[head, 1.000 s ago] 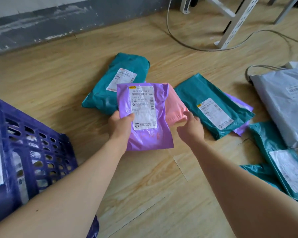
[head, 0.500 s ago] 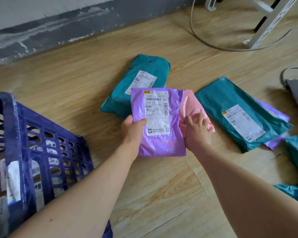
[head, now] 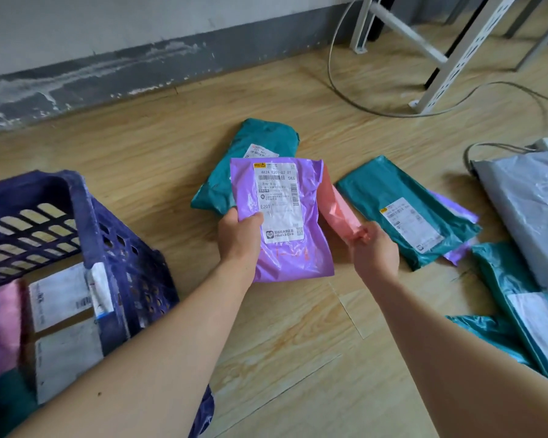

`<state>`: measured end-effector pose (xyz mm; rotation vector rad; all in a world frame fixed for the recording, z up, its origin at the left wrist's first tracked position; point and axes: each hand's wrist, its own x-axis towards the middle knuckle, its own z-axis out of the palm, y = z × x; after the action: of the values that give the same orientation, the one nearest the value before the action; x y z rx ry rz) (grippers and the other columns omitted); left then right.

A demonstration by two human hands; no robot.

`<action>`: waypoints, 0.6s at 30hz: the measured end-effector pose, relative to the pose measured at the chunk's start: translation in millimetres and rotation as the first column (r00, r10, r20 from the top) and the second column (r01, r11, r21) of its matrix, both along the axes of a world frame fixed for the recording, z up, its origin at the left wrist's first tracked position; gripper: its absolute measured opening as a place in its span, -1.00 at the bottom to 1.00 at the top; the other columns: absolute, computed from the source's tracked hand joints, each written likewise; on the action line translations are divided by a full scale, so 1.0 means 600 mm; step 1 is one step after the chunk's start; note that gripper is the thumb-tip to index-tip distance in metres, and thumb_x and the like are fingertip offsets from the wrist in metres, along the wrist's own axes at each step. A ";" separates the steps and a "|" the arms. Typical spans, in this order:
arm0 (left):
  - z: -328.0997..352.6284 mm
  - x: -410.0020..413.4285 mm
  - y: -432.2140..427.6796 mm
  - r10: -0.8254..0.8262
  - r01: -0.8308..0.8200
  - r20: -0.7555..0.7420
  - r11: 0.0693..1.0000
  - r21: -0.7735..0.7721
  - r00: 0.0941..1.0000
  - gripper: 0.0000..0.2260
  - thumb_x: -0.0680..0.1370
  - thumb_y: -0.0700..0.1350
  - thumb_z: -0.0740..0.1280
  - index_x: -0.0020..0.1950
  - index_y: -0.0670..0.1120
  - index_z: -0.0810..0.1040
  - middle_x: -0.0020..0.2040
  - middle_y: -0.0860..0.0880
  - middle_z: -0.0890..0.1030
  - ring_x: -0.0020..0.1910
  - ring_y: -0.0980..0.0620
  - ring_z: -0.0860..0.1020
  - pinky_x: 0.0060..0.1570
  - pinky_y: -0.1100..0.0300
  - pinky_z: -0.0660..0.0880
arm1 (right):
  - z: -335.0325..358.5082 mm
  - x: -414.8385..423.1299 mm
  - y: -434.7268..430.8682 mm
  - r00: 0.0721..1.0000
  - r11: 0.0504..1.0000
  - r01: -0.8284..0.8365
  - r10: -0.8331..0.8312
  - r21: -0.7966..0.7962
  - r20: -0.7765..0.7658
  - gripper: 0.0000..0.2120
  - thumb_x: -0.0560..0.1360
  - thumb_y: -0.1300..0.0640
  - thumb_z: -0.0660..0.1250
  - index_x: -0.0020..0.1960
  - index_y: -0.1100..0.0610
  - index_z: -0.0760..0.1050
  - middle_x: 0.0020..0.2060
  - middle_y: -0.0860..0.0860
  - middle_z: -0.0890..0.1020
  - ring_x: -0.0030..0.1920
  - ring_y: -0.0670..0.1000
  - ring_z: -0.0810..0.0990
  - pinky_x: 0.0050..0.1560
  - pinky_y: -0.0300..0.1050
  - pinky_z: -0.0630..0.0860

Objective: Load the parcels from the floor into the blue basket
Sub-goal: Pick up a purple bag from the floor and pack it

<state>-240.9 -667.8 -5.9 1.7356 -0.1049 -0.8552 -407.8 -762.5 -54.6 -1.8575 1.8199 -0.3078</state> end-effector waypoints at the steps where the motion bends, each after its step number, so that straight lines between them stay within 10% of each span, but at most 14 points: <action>1: 0.013 -0.002 0.008 -0.004 0.004 0.008 1.000 -0.013 1.000 -0.82 0.49 -0.26 0.30 -0.27 -0.03 0.47 -0.22 0.05 0.57 -0.15 -0.05 0.56 -0.05 0.11 0.50 | 0.015 -0.001 0.002 0.999 0.999 0.035 -0.035 -0.003 0.028 -0.80 0.53 0.17 0.22 0.11 0.21 0.48 -0.01 0.20 0.62 0.02 0.23 0.54 -0.15 -0.12 0.30; 7: 0.097 0.000 0.068 0.006 0.000 0.064 0.997 -0.082 0.998 -0.80 0.49 -0.26 0.29 -0.28 -0.01 0.45 -0.25 0.08 0.55 -0.15 -0.04 0.54 -0.10 0.17 0.47 | 0.133 -0.001 0.031 0.979 0.989 0.137 -0.127 -0.059 0.161 -0.76 0.57 0.20 0.14 0.12 0.20 0.53 0.04 0.21 0.61 0.08 0.21 0.53 -0.07 -0.12 0.31; 12: 0.184 -0.006 0.142 0.019 -0.004 0.099 0.989 -0.150 0.995 -0.89 0.52 -0.26 0.27 -0.17 -0.09 0.45 -0.30 0.09 0.48 -0.38 0.16 0.41 -0.58 0.51 0.29 | 0.224 0.010 0.092 0.966 0.984 0.142 -0.114 -0.109 0.232 -0.73 0.59 0.09 0.12 0.13 0.16 0.53 0.02 0.17 0.62 0.07 0.20 0.53 -0.04 -0.09 0.35; 18: 0.257 0.016 0.256 0.068 -0.046 0.148 0.988 -0.150 0.987 -0.90 0.50 -0.21 0.31 -0.19 -0.05 0.49 -0.18 -0.01 0.56 -0.18 -0.02 0.51 -0.13 0.17 0.42 | 0.324 0.046 0.191 0.931 0.968 0.170 -0.097 -0.182 0.352 -0.73 0.58 0.14 0.10 0.12 0.16 0.53 0.05 0.22 0.60 0.09 0.24 0.51 -0.04 -0.06 0.35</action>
<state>-231.3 -514.2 148.6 1.6563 -0.2135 -0.6560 -380.2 -648.1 139.9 -1.6853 1.7248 -0.8481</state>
